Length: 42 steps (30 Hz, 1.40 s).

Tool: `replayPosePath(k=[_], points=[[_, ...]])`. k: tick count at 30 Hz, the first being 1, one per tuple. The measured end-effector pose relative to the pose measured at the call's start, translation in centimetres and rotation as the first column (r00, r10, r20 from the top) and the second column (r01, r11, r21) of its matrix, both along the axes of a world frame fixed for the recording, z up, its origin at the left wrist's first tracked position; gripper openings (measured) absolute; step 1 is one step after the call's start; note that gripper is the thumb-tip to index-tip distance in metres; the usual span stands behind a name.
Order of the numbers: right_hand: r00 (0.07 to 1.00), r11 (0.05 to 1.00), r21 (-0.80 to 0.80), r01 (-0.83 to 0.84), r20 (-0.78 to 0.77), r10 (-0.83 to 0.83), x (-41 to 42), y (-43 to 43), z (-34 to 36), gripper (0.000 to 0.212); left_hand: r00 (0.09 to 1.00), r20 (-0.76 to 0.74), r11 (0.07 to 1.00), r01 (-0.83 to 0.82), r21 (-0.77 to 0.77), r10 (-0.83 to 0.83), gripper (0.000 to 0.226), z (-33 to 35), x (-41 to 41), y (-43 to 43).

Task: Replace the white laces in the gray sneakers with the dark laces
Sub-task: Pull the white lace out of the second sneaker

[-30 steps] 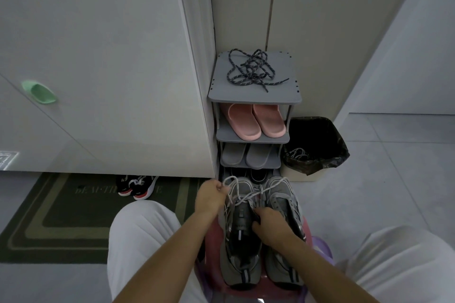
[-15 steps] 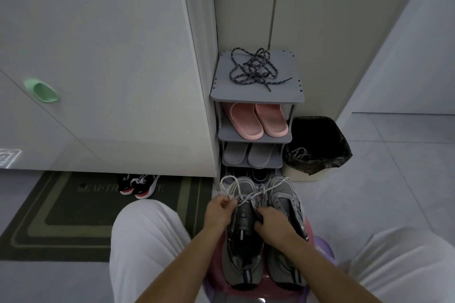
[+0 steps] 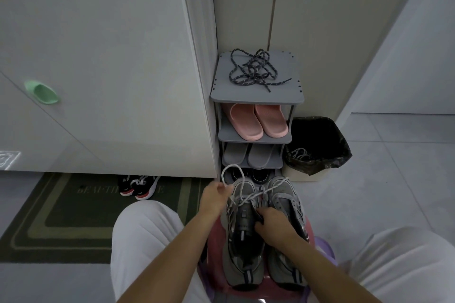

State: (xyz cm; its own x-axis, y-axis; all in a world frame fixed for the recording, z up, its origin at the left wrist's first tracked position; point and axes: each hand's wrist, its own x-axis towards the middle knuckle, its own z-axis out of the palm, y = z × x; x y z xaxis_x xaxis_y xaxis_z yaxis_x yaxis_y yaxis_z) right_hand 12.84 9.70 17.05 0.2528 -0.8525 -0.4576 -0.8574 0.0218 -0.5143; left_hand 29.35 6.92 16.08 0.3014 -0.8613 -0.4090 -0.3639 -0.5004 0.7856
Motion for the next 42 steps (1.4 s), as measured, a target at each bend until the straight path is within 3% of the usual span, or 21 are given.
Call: replayPosePath(k=[2, 6, 13, 19, 20, 22, 25, 32, 37, 39, 42], points=[[1.000, 1.000, -0.008, -0.007, -0.002, 0.007, 0.0, 0.0, 0.1, 0.024, 0.997, 0.011, 0.996, 0.077, 0.052, -0.077, 0.023, -0.8, -0.6, 1.2], [1.000, 1.000, -0.010, -0.011, -0.002, 0.011, 0.0, 0.1, 0.1, 0.016, 0.997, 0.039, 0.998, 0.058, 0.034, -0.059, 0.038, -1.3, -0.9, 2.1], [1.000, 1.000, 0.011, 0.014, 0.021, -0.015, 0.1, 0.0, -0.1, 0.024, 0.991, -0.018, 0.991, -0.134, -0.005, 0.134, 0.024, 2.3, 3.1, -1.5], [1.000, 1.000, 0.003, 0.015, 0.002, -0.015, 0.1, 0.0, -0.1, 0.022, 0.978, 0.170, 0.986, 0.095, 0.141, -0.118, 0.014, 2.5, 3.0, -0.6], [1.000, 1.000, 0.004, 0.013, -0.002, -0.013, 0.1, 0.0, -0.1, 0.022, 0.964, 0.225, 0.986, 0.122, 0.111, -0.144, 0.025, 2.2, 2.6, 0.1], [1.000, 1.000, 0.003, 0.012, -0.001, -0.012, 0.1, 0.0, -0.1, 0.022, 0.907, 0.343, 0.968, 0.245, 0.044, -0.245, 0.032, 1.4, 1.6, 1.1], [1.000, 1.000, -0.009, 0.009, 0.000, -0.009, 0.0, 0.1, 0.0, 0.022, 0.790, 0.454, 0.897, 0.439, 0.053, -0.413, 0.014, 0.8, 0.0, 2.3], [1.000, 1.000, 0.007, 0.020, 0.001, -0.020, 0.2, 0.2, 0.1, 0.022, 0.668, 0.623, 0.882, 0.465, 0.077, -0.407, 0.015, 1.6, 1.3, 1.0], [1.000, 0.999, 0.024, 0.026, 0.007, -0.026, 0.2, 0.2, 0.1, 0.017, 0.739, 0.603, 0.943, 0.325, 0.072, -0.300, 0.013, 2.4, 4.7, -0.5], [1.000, 0.999, 0.023, 0.025, 0.008, -0.025, 0.1, 0.2, 0.2, 0.021, 0.786, 0.536, 0.945, 0.318, 0.079, -0.309, 0.013, 2.1, 4.8, -0.4], [1.000, 1.000, 0.015, 0.004, 0.002, -0.004, 0.1, 0.2, 0.2, 0.007, 0.807, 0.483, 0.934, 0.352, 0.068, -0.339, 0.013, 1.3, 4.1, 0.4]])
